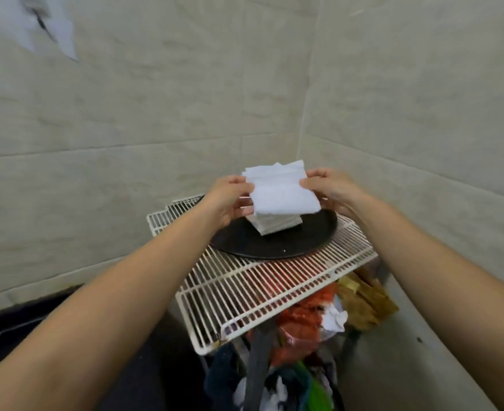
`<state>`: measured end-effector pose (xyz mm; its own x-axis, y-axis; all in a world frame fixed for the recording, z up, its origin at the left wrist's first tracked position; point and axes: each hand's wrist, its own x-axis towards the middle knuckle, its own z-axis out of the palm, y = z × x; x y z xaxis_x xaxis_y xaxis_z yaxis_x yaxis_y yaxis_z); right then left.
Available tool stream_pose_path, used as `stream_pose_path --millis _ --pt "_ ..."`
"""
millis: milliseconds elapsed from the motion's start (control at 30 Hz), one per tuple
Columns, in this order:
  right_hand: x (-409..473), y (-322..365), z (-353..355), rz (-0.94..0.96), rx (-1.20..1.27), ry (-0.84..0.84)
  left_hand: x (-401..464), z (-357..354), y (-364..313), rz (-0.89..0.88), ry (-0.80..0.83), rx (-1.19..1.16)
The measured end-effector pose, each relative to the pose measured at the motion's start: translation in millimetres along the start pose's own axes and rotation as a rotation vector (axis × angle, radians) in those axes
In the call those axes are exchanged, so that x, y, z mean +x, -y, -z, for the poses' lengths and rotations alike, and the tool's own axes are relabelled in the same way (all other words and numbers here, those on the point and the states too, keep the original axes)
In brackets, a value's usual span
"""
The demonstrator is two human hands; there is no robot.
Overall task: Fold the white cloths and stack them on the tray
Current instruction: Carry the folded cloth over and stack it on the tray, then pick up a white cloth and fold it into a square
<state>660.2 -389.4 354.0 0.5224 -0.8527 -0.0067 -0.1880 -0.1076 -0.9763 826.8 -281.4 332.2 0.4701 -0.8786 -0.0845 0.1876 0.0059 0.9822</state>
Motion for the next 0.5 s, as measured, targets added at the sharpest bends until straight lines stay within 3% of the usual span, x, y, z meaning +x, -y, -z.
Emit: stream_pose_path --millis 233,500 --pt "133 15 9 0.059 -0.194 0.182 94 -16 -16 0.01 -0.243 0.112" --pt "160 -12 8 0.049 -0.301 0.316 107 -11 3 0.108 -0.337 0.288"
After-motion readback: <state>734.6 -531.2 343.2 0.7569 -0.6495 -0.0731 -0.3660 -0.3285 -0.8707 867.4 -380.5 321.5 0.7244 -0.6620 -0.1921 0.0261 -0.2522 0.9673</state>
